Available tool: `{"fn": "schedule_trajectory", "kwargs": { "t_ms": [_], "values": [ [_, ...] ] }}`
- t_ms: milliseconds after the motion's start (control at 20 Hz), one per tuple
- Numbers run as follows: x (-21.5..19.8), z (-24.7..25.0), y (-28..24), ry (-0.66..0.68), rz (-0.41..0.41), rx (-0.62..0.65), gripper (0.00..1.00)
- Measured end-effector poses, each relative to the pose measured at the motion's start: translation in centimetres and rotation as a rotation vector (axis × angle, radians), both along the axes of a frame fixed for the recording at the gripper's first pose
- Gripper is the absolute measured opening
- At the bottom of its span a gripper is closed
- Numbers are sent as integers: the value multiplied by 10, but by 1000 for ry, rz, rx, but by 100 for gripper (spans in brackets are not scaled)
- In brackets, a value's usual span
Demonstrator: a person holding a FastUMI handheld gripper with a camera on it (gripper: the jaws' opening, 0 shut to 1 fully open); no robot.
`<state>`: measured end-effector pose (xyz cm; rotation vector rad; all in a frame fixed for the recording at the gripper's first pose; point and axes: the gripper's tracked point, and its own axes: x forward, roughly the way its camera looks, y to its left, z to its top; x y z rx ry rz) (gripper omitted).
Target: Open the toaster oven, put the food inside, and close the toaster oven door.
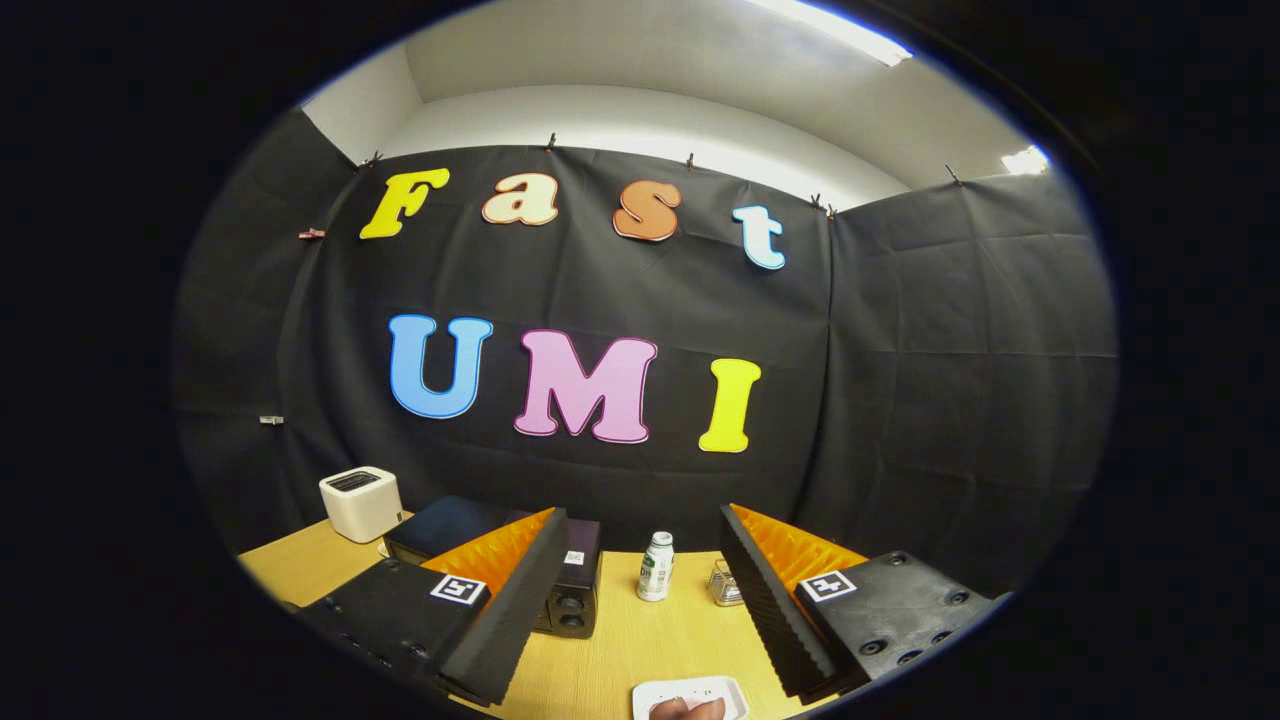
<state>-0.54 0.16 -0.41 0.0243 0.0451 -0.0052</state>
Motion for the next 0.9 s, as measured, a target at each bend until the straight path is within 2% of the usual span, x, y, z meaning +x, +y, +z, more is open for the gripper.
{"fn": "schedule_trajectory", "kwargs": {
  "t_ms": [350,650,900],
  "values": [
    [3,-15,16,39,47,27,98],
    [24,-38,88,96,126,47,98],
    [48,-81,161,211,202,98,98]
  ]
}}
